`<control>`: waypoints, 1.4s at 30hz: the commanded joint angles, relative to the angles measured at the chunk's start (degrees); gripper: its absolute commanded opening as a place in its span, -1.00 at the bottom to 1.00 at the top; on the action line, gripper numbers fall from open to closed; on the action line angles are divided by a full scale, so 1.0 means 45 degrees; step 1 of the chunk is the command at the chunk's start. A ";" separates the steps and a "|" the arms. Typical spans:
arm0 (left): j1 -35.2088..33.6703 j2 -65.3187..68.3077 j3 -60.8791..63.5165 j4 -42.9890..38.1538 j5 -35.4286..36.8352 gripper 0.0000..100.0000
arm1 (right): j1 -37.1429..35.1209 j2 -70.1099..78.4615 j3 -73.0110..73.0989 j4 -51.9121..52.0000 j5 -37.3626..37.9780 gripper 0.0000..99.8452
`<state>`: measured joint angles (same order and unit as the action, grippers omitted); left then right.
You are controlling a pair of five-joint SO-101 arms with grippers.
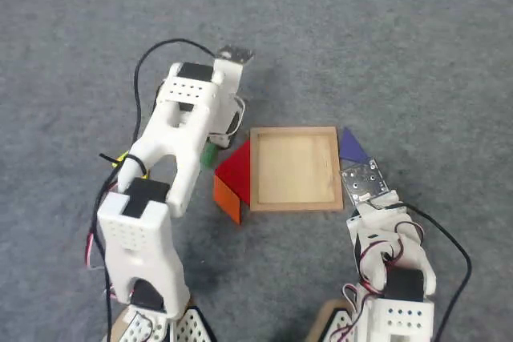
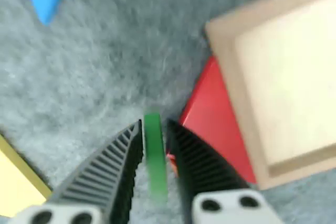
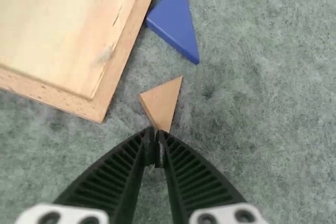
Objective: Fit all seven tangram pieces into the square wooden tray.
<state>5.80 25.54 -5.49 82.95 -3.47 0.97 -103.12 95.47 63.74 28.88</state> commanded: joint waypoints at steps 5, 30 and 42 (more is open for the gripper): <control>-0.0410 -0.1739 -0.1553 0.0899 -0.0293 -0.62 | -0.0088 -0.0186 0.0215 0.0127 0.0274 -0.98; -0.7756 -0.4825 0.6261 -0.3595 -0.4024 -0.52 | -0.0068 -0.0186 0.0215 0.0147 0.0274 -0.98; -0.8420 -0.4278 0.6828 -0.5529 -0.5490 -0.36 | -0.0068 -0.0186 0.0215 0.0147 0.0274 -0.98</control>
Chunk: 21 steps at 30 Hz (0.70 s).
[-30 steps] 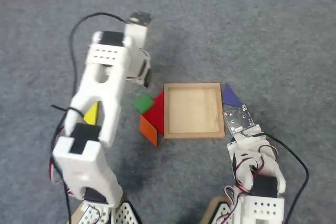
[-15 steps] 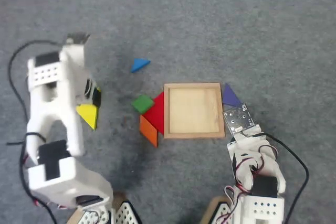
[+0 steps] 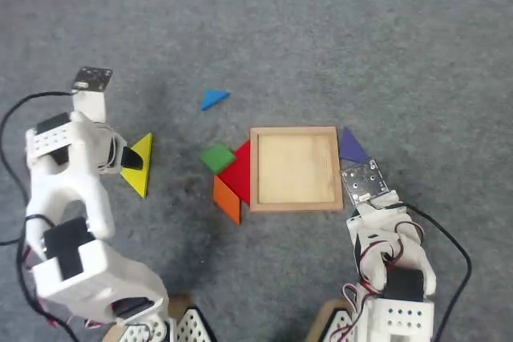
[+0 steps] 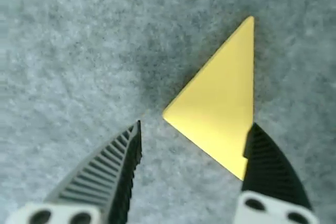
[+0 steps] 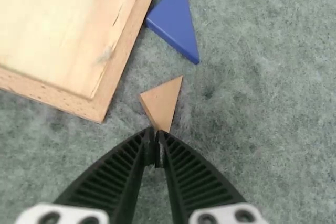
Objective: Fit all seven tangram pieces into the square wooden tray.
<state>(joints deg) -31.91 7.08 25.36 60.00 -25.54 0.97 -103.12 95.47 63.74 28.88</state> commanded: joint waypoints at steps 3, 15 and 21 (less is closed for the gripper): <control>0.0000 0.0996 -0.0166 -0.0899 -0.0860 -0.36 | -0.0068 -0.0186 0.0215 0.0166 0.0274 -0.98; 0.0313 0.3341 -0.2725 0.0762 -0.2247 -0.36 | -0.0088 -0.0186 0.0176 0.0166 0.0274 -0.98; 0.0430 0.3595 -0.3077 0.1641 -0.2989 -0.54 | -0.0088 -0.0186 0.0156 0.0166 0.0274 -0.98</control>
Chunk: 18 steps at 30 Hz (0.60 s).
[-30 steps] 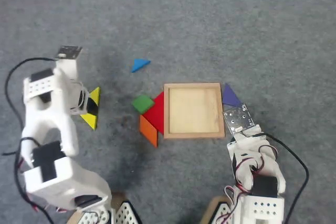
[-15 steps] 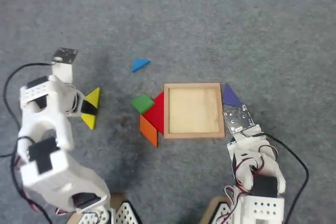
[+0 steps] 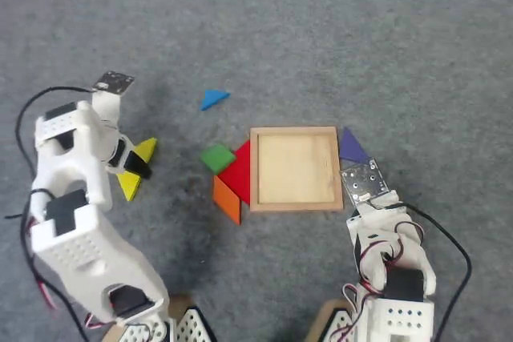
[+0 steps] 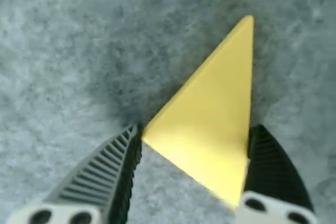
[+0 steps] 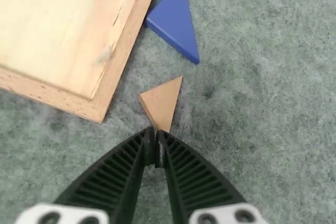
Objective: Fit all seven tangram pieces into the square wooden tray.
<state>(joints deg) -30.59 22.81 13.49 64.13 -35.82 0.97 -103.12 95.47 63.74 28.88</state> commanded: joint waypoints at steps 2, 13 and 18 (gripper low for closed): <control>0.0254 0.0137 -0.0459 0.1153 -0.1016 -0.59 | -0.0088 -0.0186 0.0156 0.0166 0.0274 -0.98; 0.1485 -0.0469 -0.0440 0.2227 -0.1094 -0.70 | -0.0088 -0.0186 0.0137 0.0166 0.0274 -0.98; 0.2911 -0.2227 -0.0420 0.2930 -0.0195 -0.70 | -0.0088 -0.0186 0.0156 0.0166 0.0274 -0.98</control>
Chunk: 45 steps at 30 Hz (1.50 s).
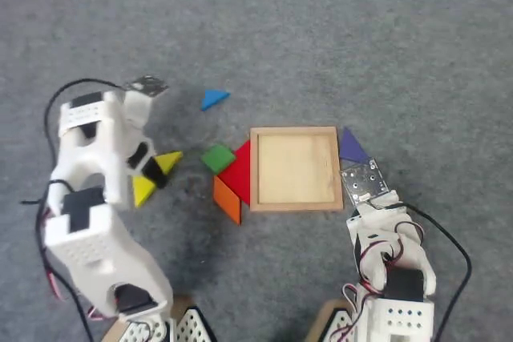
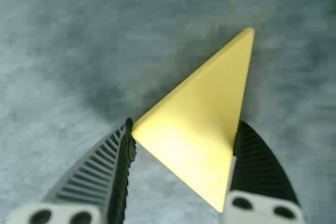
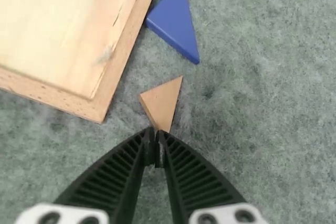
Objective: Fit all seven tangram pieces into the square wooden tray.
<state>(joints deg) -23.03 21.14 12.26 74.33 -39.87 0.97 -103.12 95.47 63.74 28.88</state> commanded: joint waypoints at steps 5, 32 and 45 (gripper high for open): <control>0.2442 -0.3575 -0.0127 0.1289 0.1270 -0.70 | -0.0088 -0.0186 0.0176 0.0166 0.0274 -0.98; 0.9885 -0.2110 -0.0205 -0.1778 1.1722 -0.70 | -0.0088 -0.0186 0.0215 0.0107 0.0254 -0.98; 0.9963 -0.0781 -0.0694 -0.2071 1.4046 -0.70 | -0.0088 -0.0186 0.0215 0.0049 0.0215 -0.98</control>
<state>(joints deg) 21.27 18.51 12.18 66.15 21.14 0.97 -103.12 95.47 63.74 28.88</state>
